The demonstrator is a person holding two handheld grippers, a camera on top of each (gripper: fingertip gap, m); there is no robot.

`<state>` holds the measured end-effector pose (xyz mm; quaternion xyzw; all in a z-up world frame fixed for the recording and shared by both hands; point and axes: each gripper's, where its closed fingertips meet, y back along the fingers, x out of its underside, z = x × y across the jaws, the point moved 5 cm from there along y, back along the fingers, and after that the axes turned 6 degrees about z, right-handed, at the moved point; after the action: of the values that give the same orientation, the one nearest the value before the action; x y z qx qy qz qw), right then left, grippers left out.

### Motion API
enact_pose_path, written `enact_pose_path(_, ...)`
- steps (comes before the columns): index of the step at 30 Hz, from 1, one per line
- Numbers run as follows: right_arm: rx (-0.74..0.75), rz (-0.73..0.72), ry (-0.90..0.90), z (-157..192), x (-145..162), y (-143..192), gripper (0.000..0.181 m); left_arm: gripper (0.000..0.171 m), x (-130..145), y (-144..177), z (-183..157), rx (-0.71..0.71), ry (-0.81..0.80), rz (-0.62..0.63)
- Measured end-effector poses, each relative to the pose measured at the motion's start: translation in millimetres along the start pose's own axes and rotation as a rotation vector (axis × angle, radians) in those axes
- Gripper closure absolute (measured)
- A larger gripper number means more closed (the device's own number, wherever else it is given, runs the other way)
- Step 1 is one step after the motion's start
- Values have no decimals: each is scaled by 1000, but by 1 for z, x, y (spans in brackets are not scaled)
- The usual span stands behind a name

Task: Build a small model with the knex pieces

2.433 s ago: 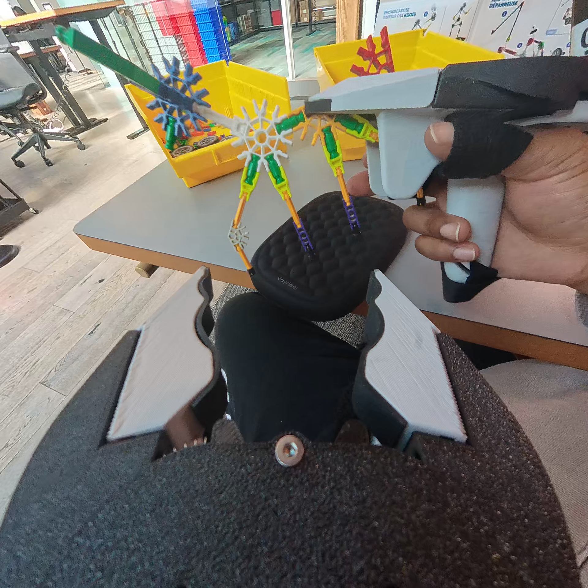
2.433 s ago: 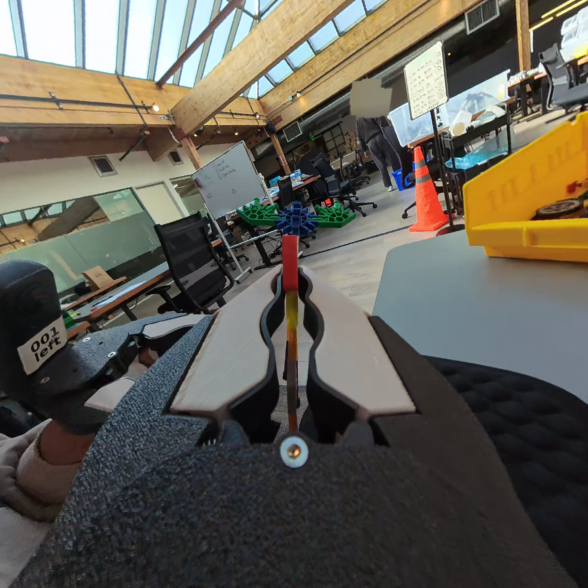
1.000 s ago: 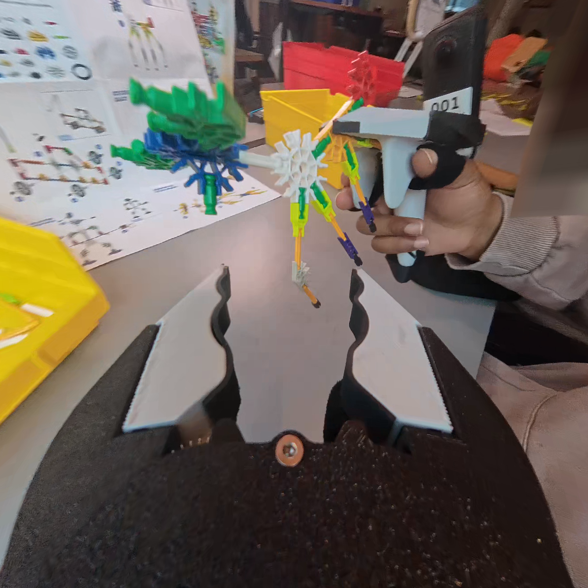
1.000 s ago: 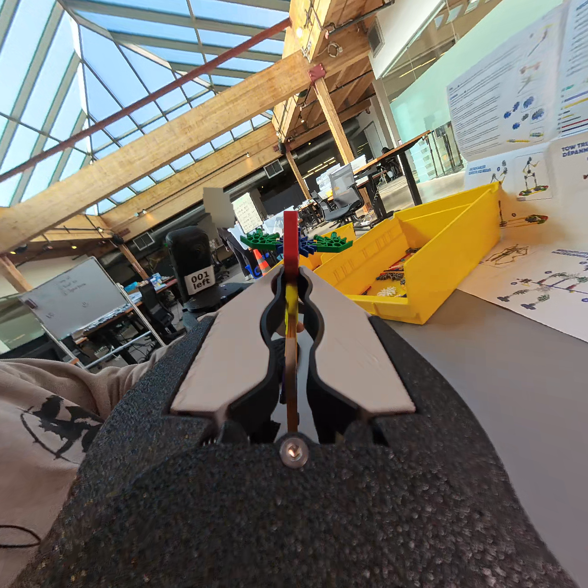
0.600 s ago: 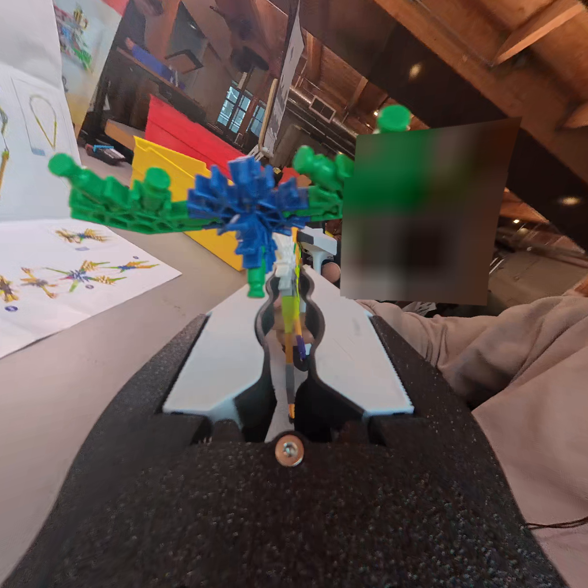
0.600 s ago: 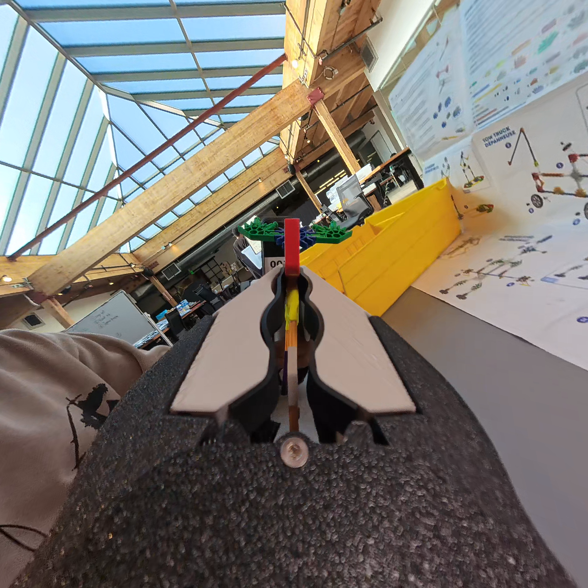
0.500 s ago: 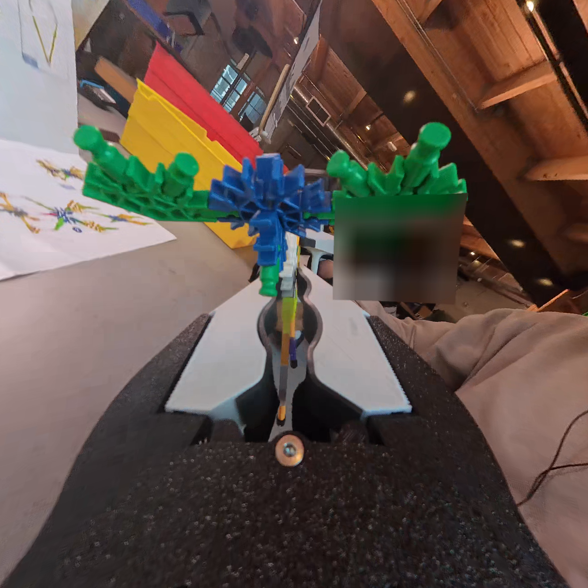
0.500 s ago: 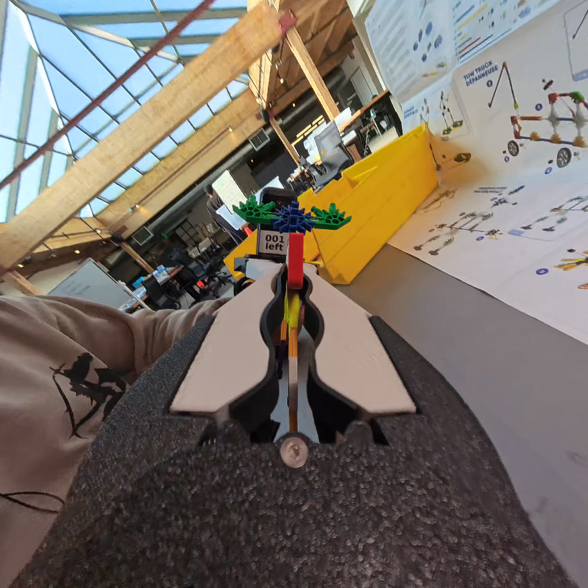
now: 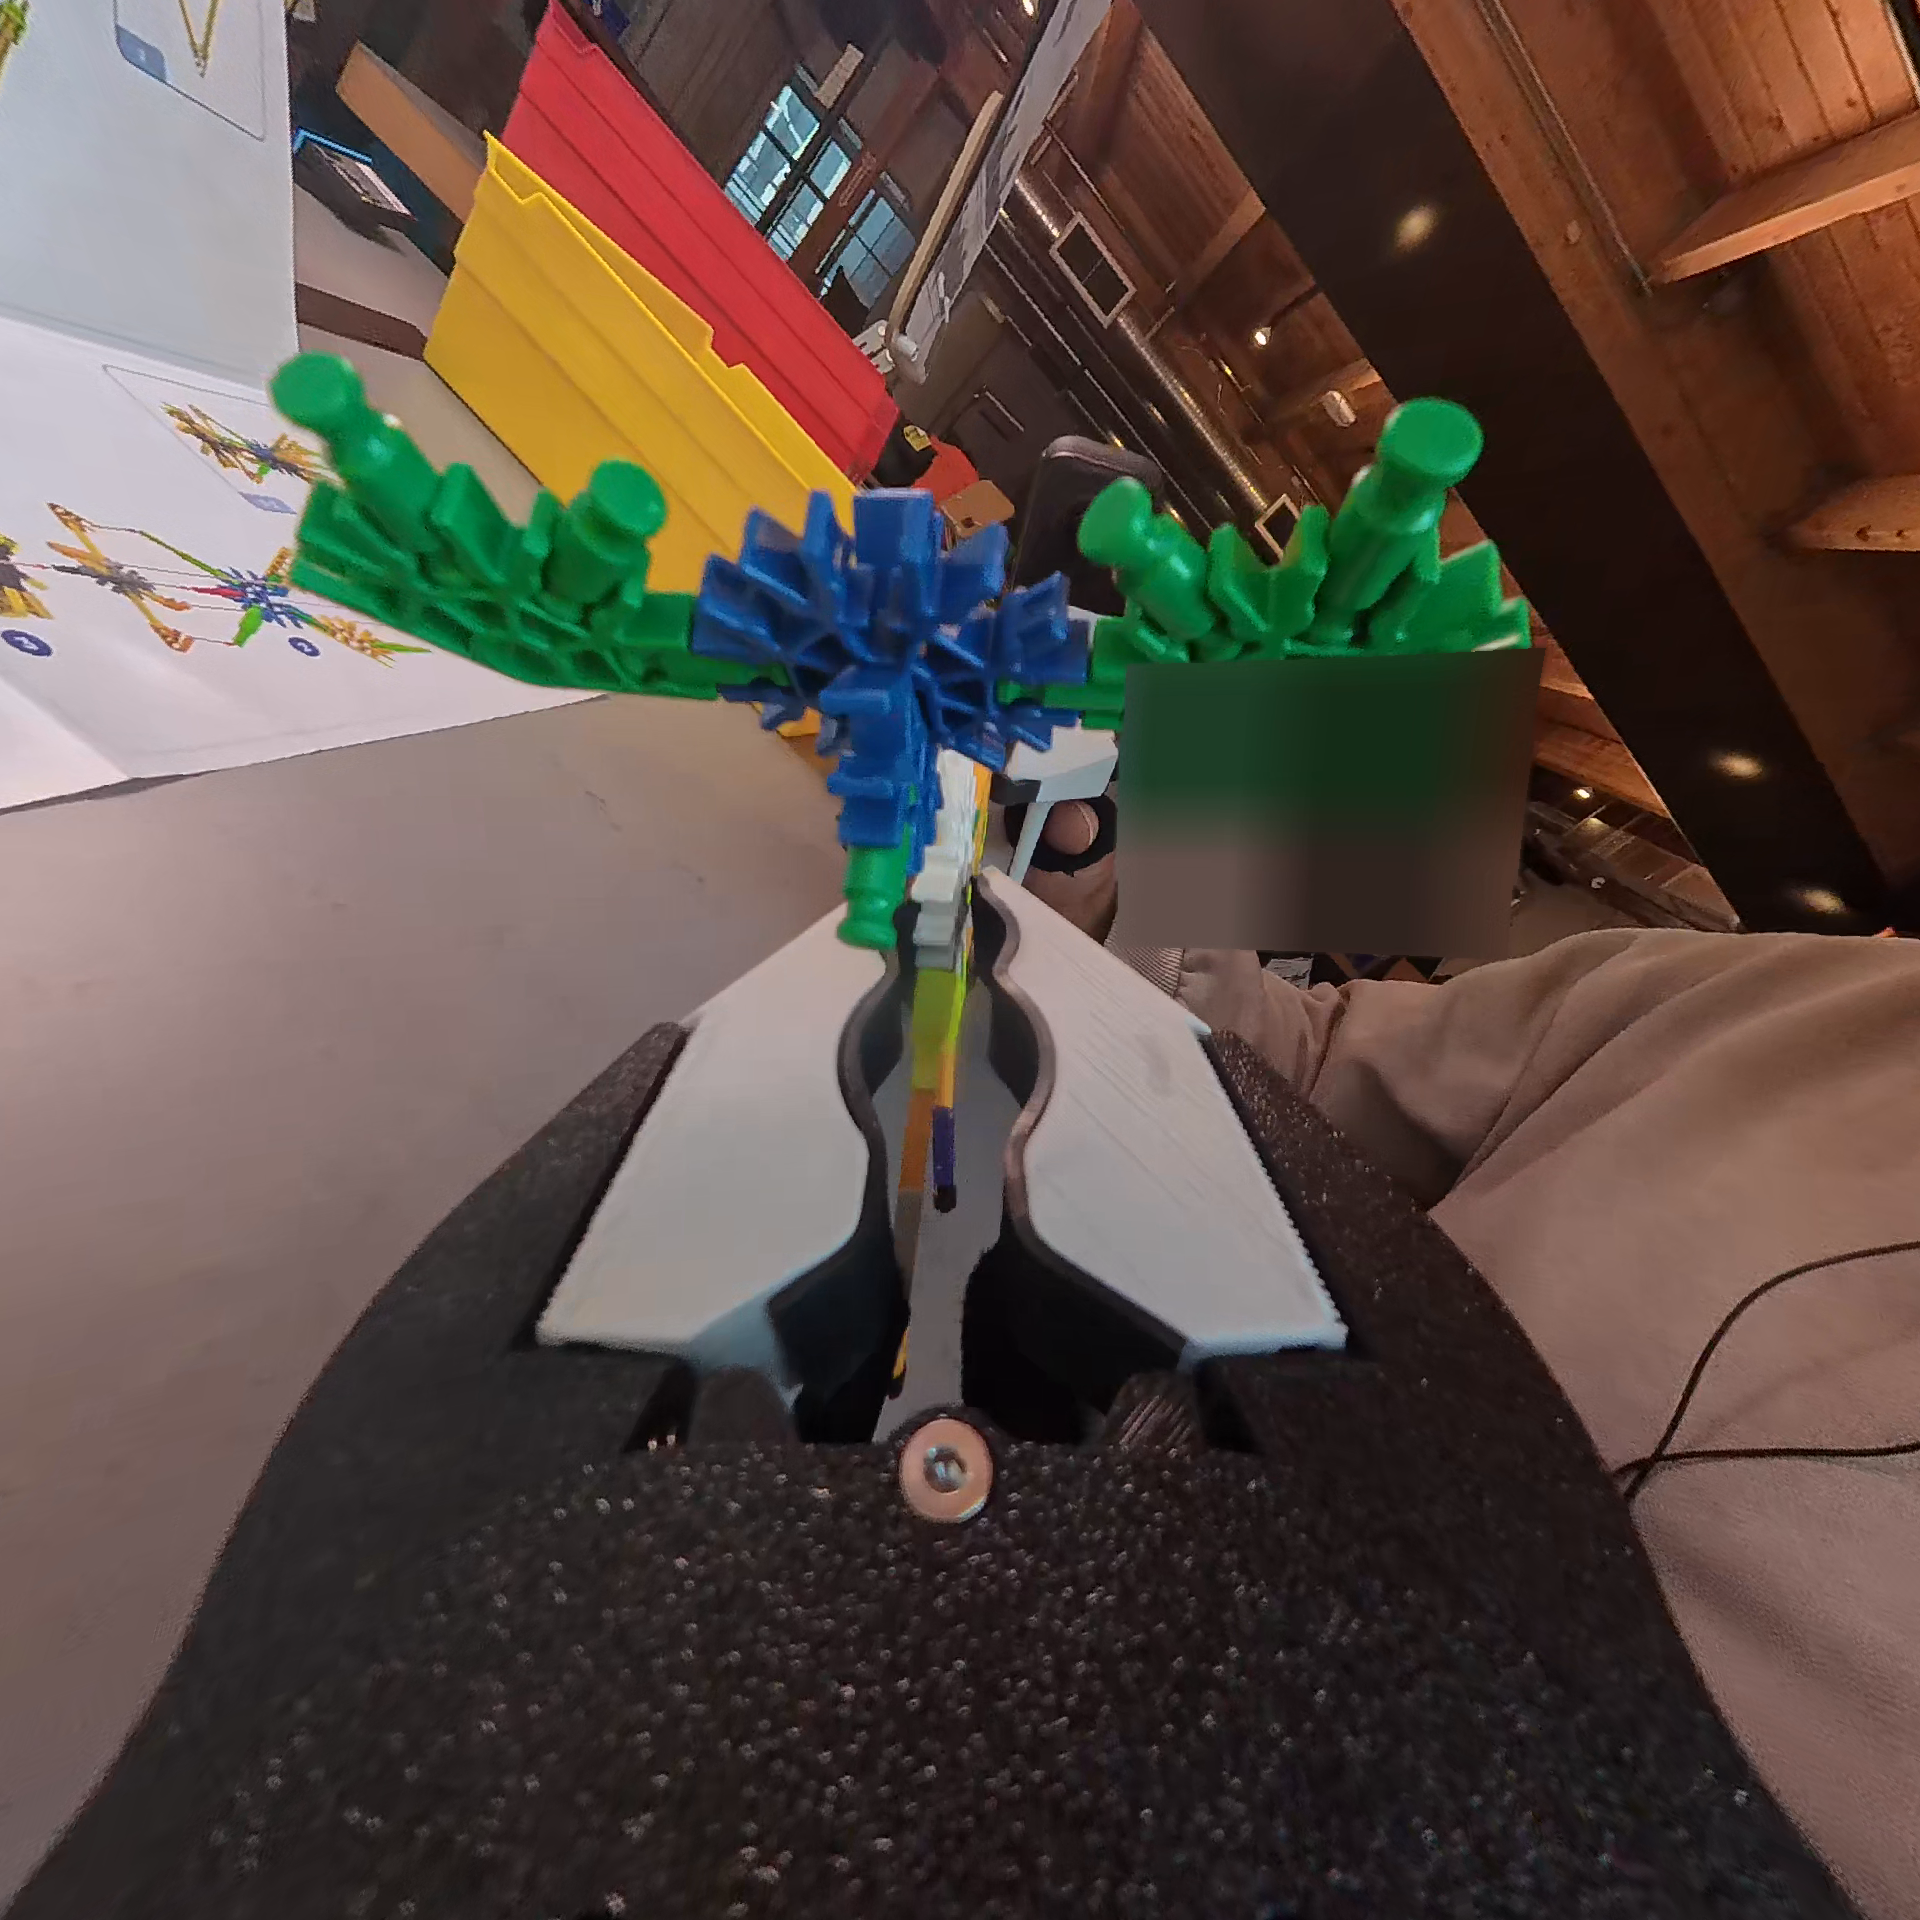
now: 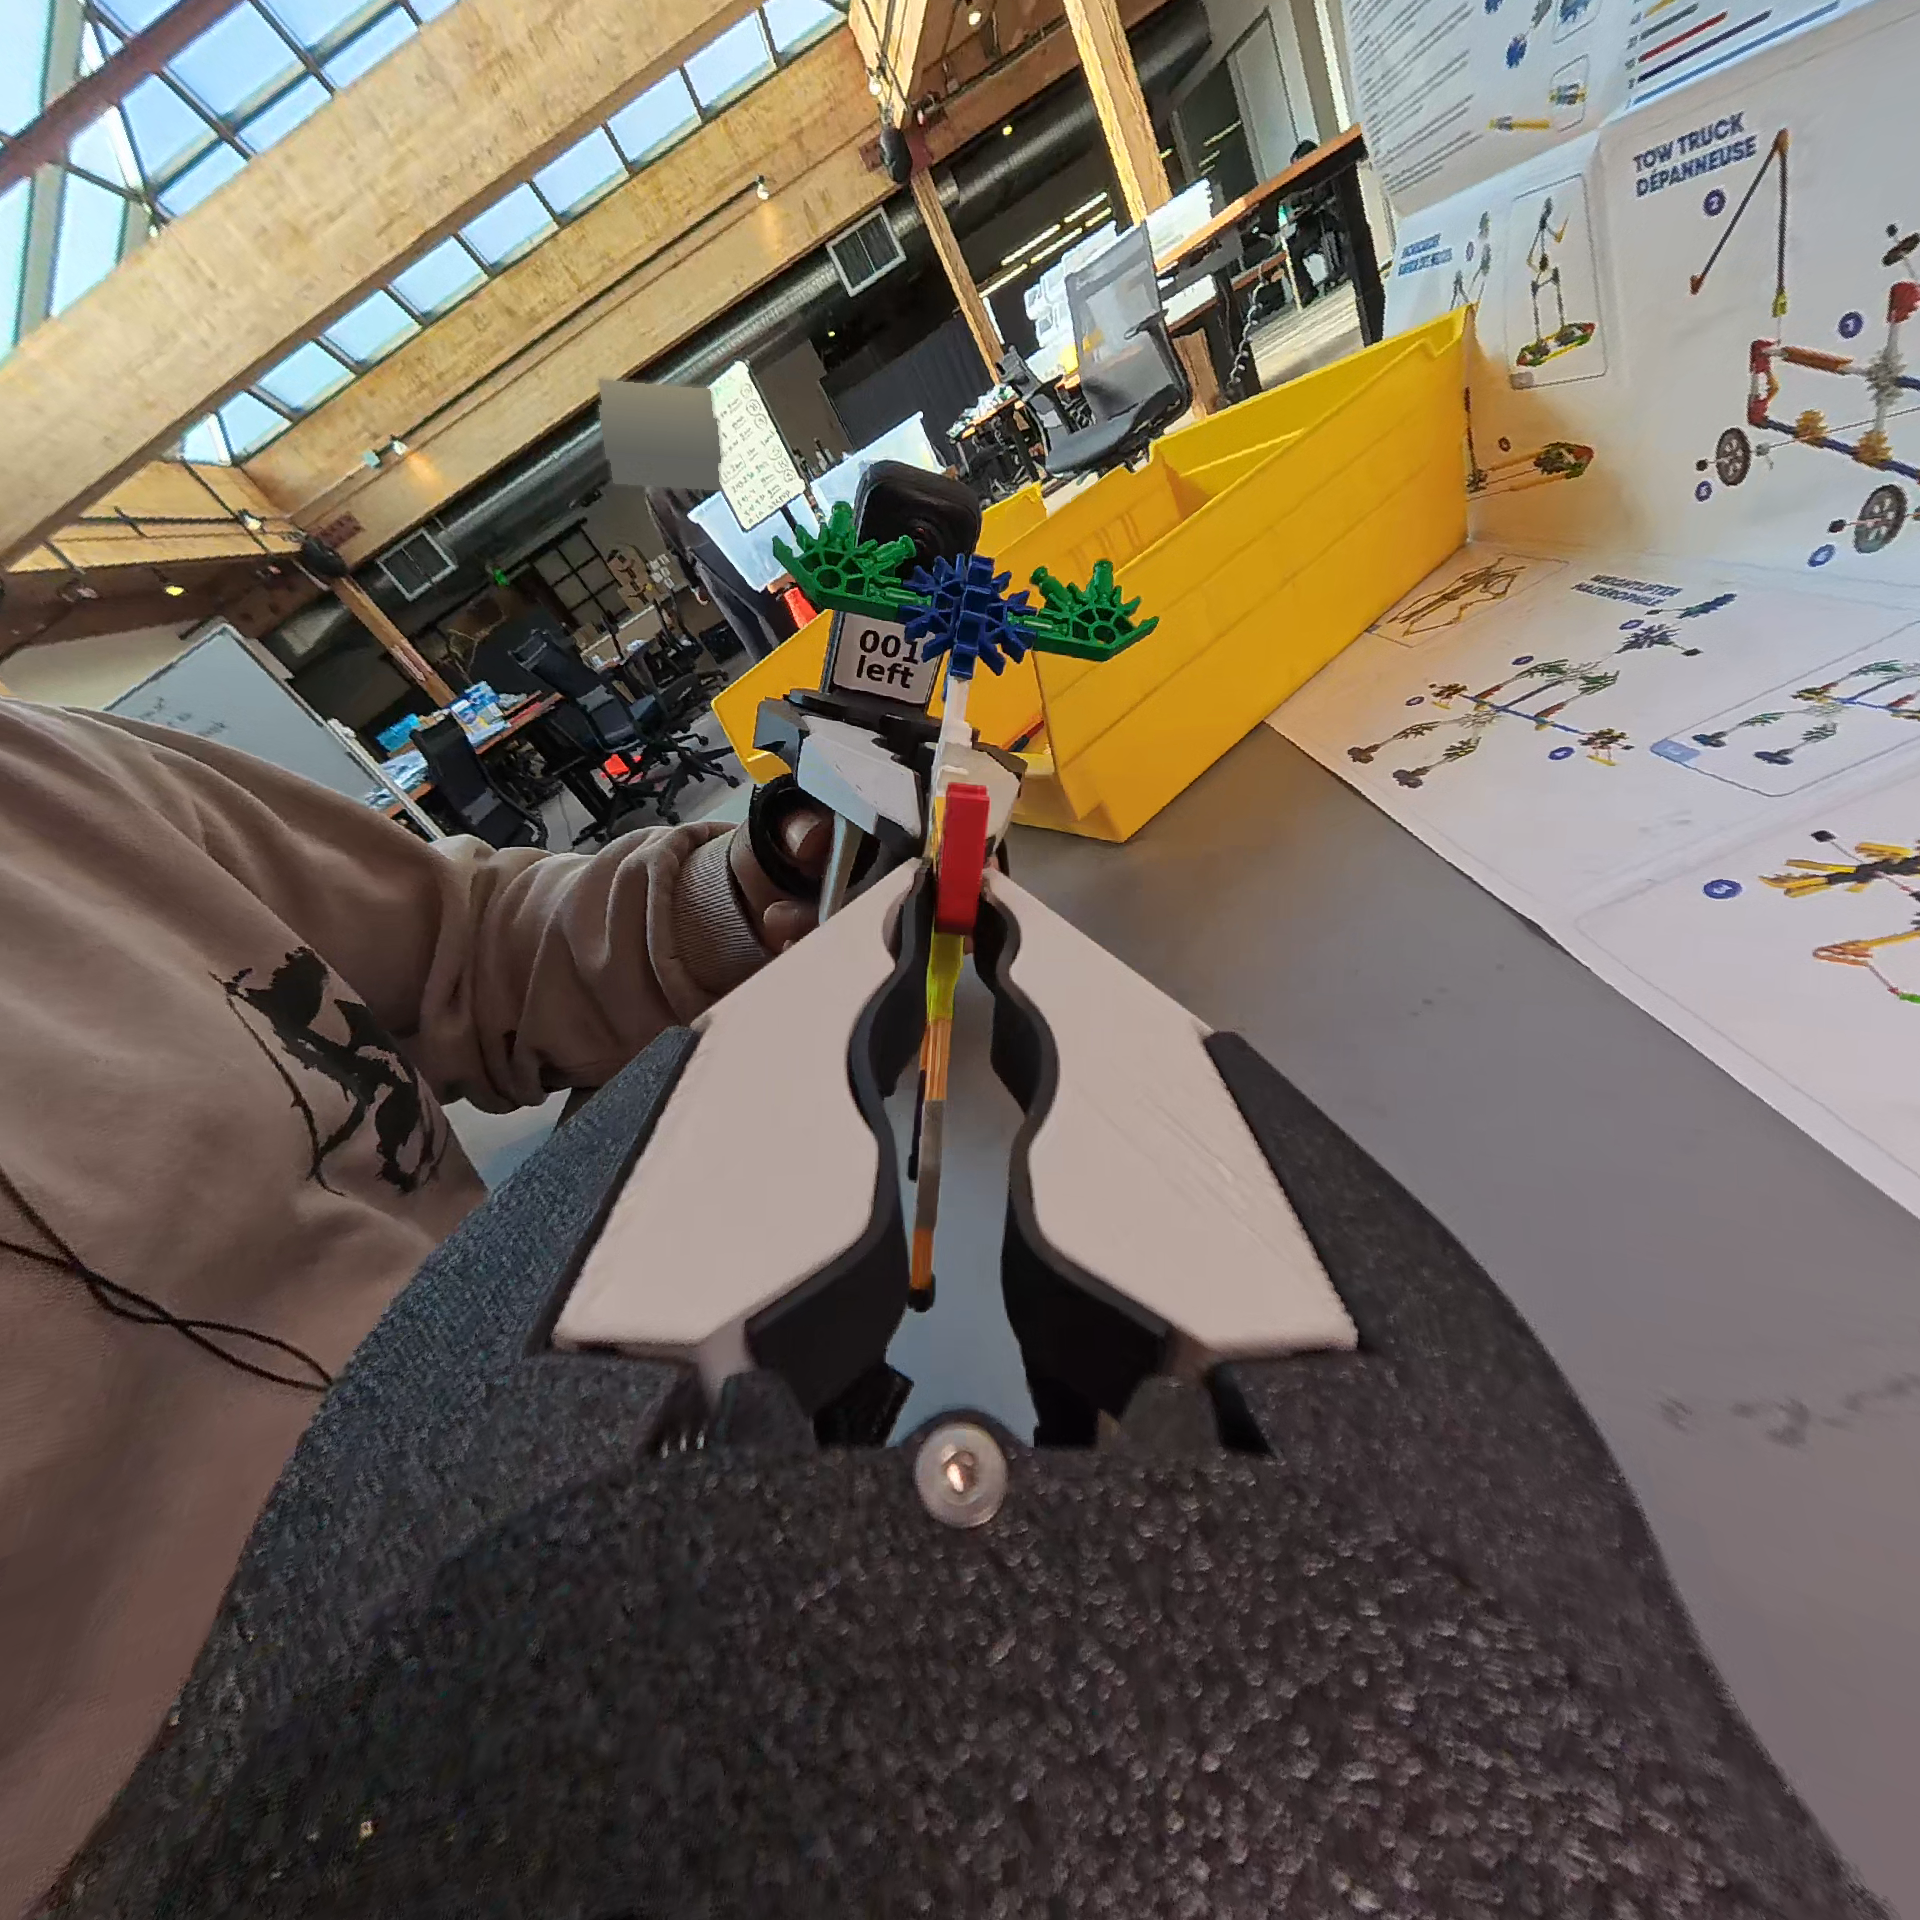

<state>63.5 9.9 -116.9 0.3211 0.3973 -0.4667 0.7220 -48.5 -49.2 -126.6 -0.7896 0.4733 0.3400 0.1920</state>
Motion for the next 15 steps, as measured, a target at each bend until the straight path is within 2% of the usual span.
enact_pose_path(4,-37,57,-25,4,10,-10,176,159,-3,0,-5,33,-5,-15)
enact_pose_path(8,-63,32,-44,9,11,-12,177,164,2,-4,-9,36,-22,13)
enact_pose_path(15,-147,-17,-115,6,8,-10,177,164,3,-4,-12,33,-56,34)
